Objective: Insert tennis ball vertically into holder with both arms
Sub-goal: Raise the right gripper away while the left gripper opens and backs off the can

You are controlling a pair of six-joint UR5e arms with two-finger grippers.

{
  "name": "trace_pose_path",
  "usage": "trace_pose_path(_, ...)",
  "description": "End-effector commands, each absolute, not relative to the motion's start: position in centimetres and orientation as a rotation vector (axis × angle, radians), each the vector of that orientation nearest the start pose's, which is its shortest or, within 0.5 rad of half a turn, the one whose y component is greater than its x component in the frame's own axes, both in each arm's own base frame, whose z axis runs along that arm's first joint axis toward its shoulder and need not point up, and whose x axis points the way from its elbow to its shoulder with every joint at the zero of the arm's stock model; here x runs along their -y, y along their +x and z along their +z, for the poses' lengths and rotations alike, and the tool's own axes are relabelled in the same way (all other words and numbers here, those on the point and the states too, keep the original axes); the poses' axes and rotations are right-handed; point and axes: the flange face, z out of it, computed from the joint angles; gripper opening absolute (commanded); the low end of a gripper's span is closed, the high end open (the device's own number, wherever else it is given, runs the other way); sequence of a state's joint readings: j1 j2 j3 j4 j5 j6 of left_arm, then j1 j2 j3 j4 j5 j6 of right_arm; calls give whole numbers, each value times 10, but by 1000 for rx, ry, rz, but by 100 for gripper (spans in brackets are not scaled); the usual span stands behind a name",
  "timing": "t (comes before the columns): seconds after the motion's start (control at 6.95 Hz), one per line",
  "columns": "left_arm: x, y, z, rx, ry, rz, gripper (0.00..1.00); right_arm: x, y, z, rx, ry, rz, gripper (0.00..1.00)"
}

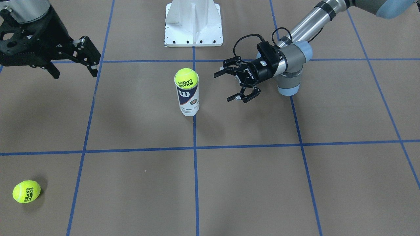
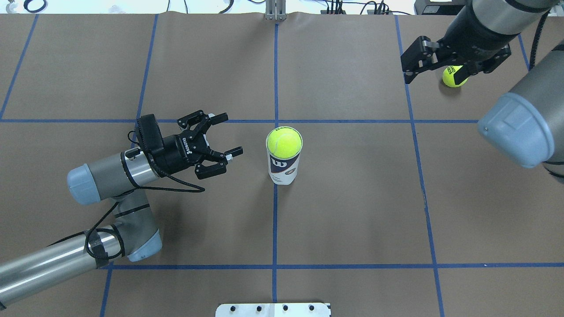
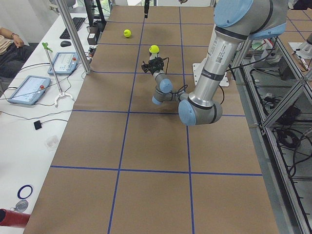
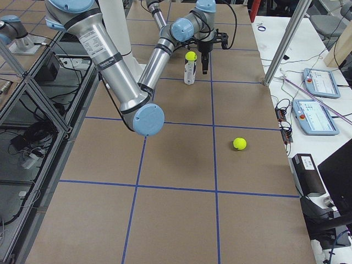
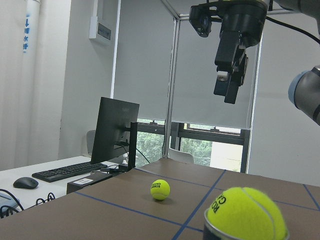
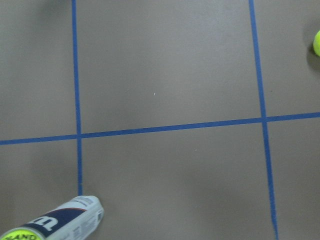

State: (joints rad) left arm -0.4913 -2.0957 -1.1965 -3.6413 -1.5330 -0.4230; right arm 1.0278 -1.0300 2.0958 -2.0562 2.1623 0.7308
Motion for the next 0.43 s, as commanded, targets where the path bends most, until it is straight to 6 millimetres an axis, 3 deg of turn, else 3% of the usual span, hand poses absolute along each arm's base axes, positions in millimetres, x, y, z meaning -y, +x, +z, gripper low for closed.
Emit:
trace_pose_path(0.0,412,499,326,-1476,1592,378,99,512,-167,249,743,136,-90,99)
trace_pose_path(0.29,417,495,301,-1488,1509,550,99,523,-155,275,708,130,-125,99)
